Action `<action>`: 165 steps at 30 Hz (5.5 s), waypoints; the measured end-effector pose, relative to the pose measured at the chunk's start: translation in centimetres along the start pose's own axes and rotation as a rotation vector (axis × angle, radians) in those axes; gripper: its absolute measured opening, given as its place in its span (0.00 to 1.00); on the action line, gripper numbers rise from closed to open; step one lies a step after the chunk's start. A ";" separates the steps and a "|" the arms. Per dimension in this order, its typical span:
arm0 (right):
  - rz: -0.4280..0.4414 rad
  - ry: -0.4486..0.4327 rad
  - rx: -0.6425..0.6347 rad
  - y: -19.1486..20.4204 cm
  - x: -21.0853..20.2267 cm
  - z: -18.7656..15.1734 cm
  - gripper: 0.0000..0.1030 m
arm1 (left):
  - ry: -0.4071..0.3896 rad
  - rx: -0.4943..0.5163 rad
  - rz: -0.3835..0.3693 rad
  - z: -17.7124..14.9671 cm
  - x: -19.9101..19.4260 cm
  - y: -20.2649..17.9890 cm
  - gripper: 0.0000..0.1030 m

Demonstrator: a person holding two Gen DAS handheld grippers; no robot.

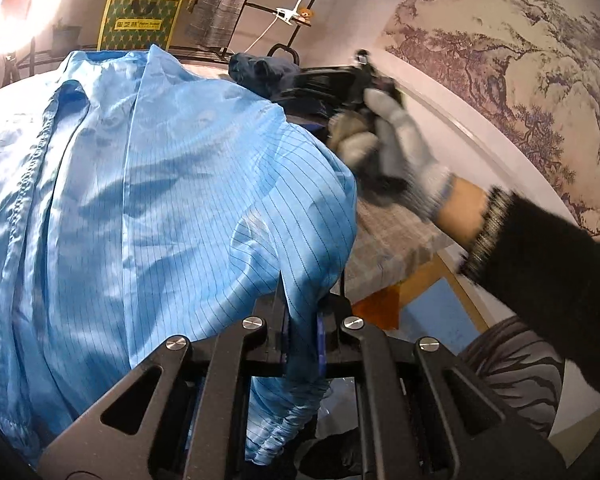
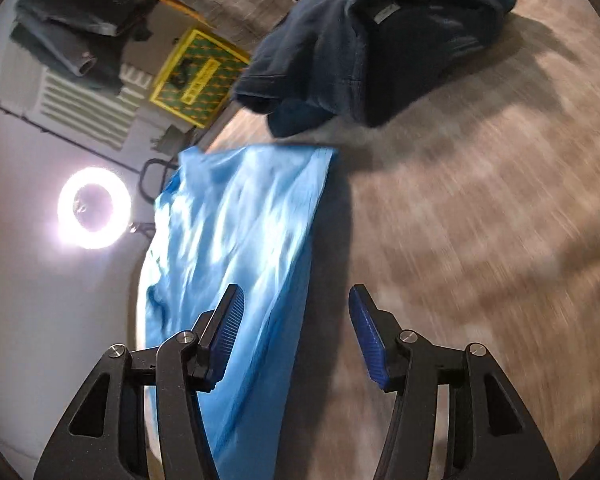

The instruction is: Fold large clothes

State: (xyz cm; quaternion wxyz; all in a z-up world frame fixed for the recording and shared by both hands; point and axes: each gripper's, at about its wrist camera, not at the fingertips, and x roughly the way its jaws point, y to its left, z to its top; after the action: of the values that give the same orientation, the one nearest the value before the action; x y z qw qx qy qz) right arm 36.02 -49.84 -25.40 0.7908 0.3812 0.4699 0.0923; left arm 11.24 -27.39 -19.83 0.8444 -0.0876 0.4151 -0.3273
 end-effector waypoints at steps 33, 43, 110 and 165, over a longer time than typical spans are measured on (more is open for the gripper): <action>-0.469 0.098 -1.097 30.9 19.7 -15.3 0.00 | -0.016 -0.541 0.003 -6.8 -4.5 12.0 0.07; -0.327 0.213 -0.939 30.1 22.0 -12.6 0.06 | 0.000 -0.597 0.008 -7.7 -4.3 13.8 0.07; -0.043 0.504 -0.639 14.1 2.3 -30.0 0.02 | 0.012 -0.656 0.140 -6.7 -14.5 25.7 0.03; 0.157 0.372 -0.326 11.2 -5.0 -22.9 0.02 | 0.048 -0.634 -0.066 3.8 -13.3 23.2 0.02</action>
State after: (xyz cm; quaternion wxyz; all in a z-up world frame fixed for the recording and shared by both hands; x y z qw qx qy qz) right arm 17.04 -32.76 -20.48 0.7321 0.2602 0.5553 0.2964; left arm 19.39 -1.72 -18.59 0.7540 -0.3520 0.5131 -0.2106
